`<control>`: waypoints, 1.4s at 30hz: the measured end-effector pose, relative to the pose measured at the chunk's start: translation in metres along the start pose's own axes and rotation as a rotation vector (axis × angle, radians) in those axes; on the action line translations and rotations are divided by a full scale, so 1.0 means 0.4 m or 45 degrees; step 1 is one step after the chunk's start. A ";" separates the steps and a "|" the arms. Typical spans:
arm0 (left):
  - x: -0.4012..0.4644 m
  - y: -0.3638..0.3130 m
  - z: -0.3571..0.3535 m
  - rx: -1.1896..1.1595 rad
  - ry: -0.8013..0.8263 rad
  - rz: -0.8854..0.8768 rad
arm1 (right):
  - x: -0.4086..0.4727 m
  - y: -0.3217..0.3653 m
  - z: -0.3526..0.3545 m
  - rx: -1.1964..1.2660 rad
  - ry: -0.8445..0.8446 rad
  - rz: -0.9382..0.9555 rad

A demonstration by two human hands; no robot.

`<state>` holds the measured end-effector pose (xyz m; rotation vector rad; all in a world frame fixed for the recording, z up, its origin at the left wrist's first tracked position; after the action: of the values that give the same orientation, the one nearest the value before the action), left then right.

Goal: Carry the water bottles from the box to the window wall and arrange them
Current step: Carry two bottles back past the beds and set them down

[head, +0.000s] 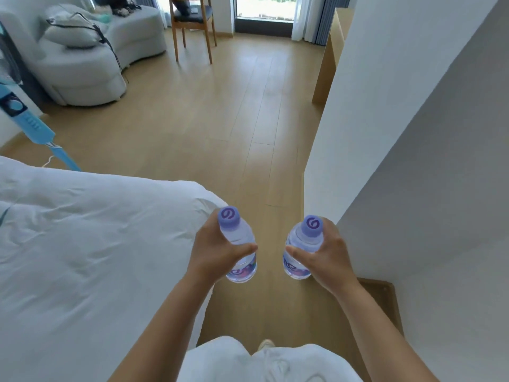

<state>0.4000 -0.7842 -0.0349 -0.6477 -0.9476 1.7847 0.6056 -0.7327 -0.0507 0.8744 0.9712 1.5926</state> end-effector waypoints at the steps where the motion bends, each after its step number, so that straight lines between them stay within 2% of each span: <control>1: 0.034 -0.005 -0.007 0.024 0.000 -0.001 | 0.035 -0.007 0.000 0.000 0.006 -0.003; 9: 0.359 -0.021 -0.074 0.042 0.054 0.041 | 0.342 -0.059 -0.031 -0.022 0.012 -0.040; 21: 1.028 -0.084 -0.109 0.023 0.235 0.010 | 0.956 -0.050 -0.102 -0.037 -0.205 -0.071; 29: 1.360 -0.125 -0.134 0.008 0.294 0.013 | 1.262 -0.054 -0.120 -0.074 -0.246 -0.110; 35: 1.614 -0.167 -0.226 -0.011 0.309 -0.018 | 1.519 -0.109 -0.102 -0.057 -0.237 -0.124; 42: 1.948 -0.298 -0.378 -0.033 0.308 -0.056 | 1.896 -0.152 0.003 -0.035 -0.246 -0.055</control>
<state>0.2798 0.0091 -0.0278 -0.8326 -0.8148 1.6148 0.4746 0.0167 -0.0556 0.9630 0.8247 1.4524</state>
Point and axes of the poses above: each hand's wrist, its own x-axis towards the middle knuckle, its own z-axis out of the back of the hand, y = z × x, the point moved 2 cm from there along x, towards the middle knuckle, and after that the axes turned 4 degrees about x, right-handed, at the moved point
